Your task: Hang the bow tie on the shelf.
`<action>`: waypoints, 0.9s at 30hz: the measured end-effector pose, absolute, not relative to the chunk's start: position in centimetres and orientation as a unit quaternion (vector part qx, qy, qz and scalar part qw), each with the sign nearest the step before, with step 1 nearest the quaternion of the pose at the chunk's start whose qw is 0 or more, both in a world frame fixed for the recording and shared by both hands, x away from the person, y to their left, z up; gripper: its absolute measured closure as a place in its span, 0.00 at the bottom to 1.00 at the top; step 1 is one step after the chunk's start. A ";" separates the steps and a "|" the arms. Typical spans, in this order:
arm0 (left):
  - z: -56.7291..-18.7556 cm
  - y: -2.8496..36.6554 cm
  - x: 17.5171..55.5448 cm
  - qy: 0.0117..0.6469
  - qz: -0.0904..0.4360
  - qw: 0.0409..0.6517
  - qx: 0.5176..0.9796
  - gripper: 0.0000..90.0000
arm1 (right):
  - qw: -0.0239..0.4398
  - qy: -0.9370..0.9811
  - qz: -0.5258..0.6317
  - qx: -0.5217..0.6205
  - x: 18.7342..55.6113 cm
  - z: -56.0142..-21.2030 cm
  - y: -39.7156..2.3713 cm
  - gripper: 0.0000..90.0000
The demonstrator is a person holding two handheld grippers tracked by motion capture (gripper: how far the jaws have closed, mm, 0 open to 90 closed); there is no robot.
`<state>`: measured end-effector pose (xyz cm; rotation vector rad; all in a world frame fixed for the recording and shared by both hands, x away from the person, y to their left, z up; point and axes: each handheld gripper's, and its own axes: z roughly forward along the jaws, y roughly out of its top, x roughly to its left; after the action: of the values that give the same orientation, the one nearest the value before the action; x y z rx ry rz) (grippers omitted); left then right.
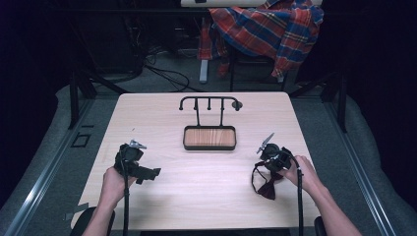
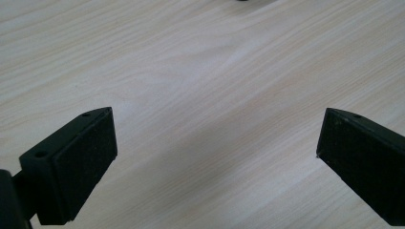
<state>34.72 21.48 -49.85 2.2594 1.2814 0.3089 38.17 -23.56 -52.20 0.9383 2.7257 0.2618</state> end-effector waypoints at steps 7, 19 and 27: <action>-49.9 21.4 34.7 0.474 0.116 0.259 0.834 0.00 | 0.160 0.924 0.113 0.328 37.7 -50.5 -23.5 0.99; -49.9 21.5 34.7 0.475 0.116 0.260 0.833 0.00 | 0.212 0.904 0.159 0.337 37.2 -47.9 -22.8 0.99; -49.9 21.4 34.7 0.475 0.115 0.259 0.833 0.00 | 0.231 0.895 0.178 0.337 37.7 -46.5 -22.1 0.99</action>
<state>34.67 21.43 -49.91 2.2570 1.2884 0.3130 37.70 -22.15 -46.48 0.9279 2.4610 0.4896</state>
